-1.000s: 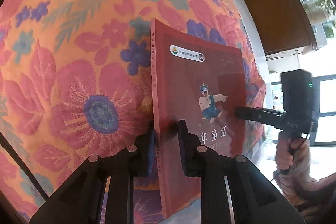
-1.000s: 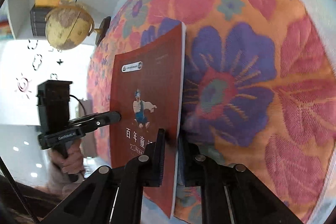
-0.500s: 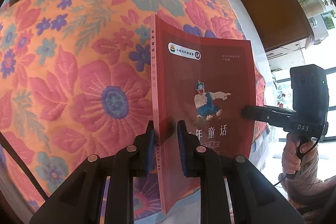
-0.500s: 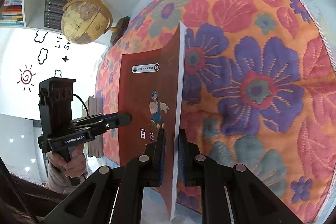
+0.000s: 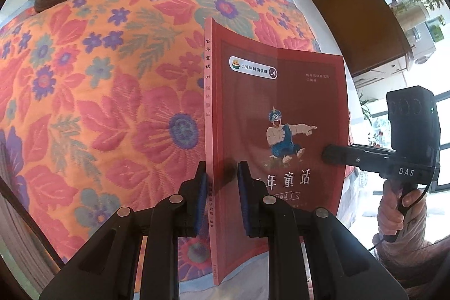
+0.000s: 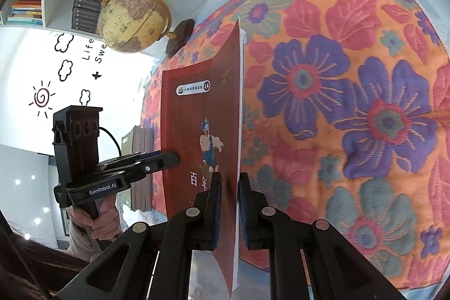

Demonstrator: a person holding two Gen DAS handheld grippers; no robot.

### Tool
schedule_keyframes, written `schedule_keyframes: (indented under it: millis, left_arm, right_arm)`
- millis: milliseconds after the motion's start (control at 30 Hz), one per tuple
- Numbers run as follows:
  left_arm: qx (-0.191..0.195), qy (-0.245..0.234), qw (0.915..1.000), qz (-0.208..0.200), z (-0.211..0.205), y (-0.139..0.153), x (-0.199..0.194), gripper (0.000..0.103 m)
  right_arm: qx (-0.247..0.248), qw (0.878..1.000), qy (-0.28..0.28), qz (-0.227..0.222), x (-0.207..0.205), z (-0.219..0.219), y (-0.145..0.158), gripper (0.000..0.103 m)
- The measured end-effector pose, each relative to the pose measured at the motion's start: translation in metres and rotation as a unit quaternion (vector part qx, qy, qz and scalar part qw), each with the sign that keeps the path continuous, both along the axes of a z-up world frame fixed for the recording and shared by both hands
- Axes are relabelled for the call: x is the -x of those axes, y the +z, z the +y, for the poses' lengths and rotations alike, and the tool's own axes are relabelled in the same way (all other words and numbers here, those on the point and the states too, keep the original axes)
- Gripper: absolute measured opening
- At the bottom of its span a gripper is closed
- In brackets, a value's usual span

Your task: Organize books

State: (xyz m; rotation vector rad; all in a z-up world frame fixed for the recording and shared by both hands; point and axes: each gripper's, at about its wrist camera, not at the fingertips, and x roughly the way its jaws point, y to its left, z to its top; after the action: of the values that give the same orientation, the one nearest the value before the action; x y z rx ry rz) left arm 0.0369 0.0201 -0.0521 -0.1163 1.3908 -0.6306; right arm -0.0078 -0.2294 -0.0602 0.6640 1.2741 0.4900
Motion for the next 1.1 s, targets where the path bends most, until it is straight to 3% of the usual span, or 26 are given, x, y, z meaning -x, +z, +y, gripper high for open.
schedule_keyframes:
  millis: [1100]
  left_arm:
    - [0.005,0.11,0.9925,-0.053,0.17,0.051,0.007,0.016]
  right_arm:
    - [-0.028,0.996,0.08,-0.035,-0.034,0.166,0.048,0.011]
